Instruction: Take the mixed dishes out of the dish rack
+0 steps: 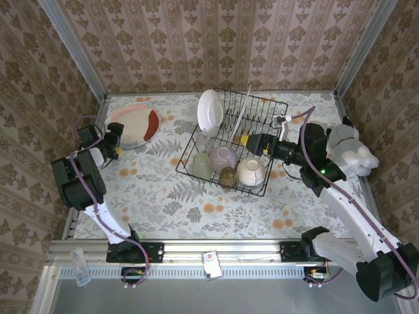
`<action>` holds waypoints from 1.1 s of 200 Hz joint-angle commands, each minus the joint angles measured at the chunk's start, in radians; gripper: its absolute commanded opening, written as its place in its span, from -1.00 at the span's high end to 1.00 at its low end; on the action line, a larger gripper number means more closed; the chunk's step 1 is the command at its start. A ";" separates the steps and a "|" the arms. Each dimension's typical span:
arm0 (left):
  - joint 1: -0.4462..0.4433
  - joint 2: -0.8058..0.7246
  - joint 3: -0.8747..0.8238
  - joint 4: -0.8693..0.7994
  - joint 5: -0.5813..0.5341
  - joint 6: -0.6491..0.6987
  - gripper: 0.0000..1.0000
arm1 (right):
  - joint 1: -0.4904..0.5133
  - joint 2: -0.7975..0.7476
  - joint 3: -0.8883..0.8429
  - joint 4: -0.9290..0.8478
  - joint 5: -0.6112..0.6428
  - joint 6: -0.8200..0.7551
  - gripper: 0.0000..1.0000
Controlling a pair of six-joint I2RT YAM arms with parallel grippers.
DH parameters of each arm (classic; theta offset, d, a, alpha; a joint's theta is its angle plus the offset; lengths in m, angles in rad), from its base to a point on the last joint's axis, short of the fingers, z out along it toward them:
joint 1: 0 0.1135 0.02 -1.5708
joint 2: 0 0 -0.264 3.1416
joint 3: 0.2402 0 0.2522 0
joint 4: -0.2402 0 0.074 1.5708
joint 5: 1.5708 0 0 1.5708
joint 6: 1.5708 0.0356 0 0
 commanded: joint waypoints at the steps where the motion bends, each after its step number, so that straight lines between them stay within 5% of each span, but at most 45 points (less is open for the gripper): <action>1: -0.009 -0.012 0.044 -0.059 -0.019 0.037 -0.99 | 0.004 -0.023 -0.009 -0.002 -0.018 0.001 -1.00; 167: -0.036 0.094 0.208 -0.125 -0.010 0.049 -1.00 | 0.004 -0.032 -0.004 -0.021 -0.016 -0.006 -1.00; 220: -0.037 -0.086 0.110 -0.267 -0.180 0.100 -1.00 | 0.005 -0.034 -0.014 -0.014 -0.003 -0.006 -1.00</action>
